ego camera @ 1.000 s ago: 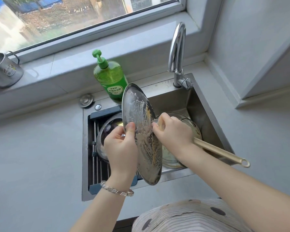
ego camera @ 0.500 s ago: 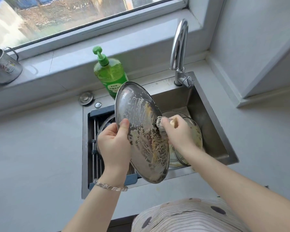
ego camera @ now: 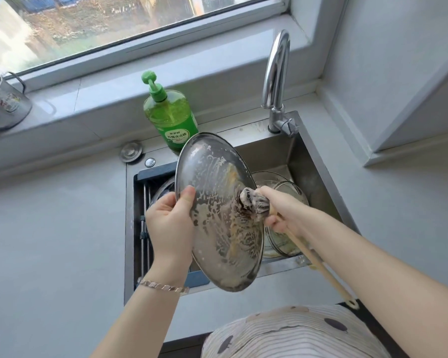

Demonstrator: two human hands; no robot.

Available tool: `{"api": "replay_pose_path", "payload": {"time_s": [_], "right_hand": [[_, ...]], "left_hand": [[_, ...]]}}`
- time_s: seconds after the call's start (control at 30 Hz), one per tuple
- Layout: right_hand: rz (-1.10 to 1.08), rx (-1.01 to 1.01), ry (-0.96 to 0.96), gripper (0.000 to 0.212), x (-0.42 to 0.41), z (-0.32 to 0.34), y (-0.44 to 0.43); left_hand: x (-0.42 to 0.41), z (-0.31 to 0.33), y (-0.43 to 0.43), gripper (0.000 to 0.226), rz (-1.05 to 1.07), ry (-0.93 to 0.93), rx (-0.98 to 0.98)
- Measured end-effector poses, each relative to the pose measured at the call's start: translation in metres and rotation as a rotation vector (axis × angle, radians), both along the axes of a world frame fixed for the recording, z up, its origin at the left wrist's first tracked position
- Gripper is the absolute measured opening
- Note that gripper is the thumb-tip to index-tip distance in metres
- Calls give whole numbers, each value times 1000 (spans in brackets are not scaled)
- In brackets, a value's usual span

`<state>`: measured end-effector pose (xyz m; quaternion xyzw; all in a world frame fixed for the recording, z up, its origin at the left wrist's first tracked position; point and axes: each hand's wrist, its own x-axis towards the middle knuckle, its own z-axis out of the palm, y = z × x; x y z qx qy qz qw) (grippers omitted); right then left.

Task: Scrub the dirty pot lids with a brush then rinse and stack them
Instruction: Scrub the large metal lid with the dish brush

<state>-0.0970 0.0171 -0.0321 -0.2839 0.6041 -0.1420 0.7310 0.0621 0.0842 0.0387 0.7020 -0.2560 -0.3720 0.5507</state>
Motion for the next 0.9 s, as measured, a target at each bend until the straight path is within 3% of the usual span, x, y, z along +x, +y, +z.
{"api": "replay_pose_path", "payload": {"time_s": [0.2,0.3,0.5,0.67,0.9], "right_hand": [[259,-380,350,42,-40,5,17],[132,-498,347,42,-49,13,21],[183,-561,353,78,-37,6,12],[97,-649,317,57,-36,6,11],[250,-738,337,57,-36,9,0]], "left_hand": [[13,-3,-3,22,30,245,248],[16,-6,-6,15,7,291,322],[14,3,-21,14,-105,310,408],[14,12,-30,13,-176,409,473],[14,16,-37,19,-344,354,559]]}}
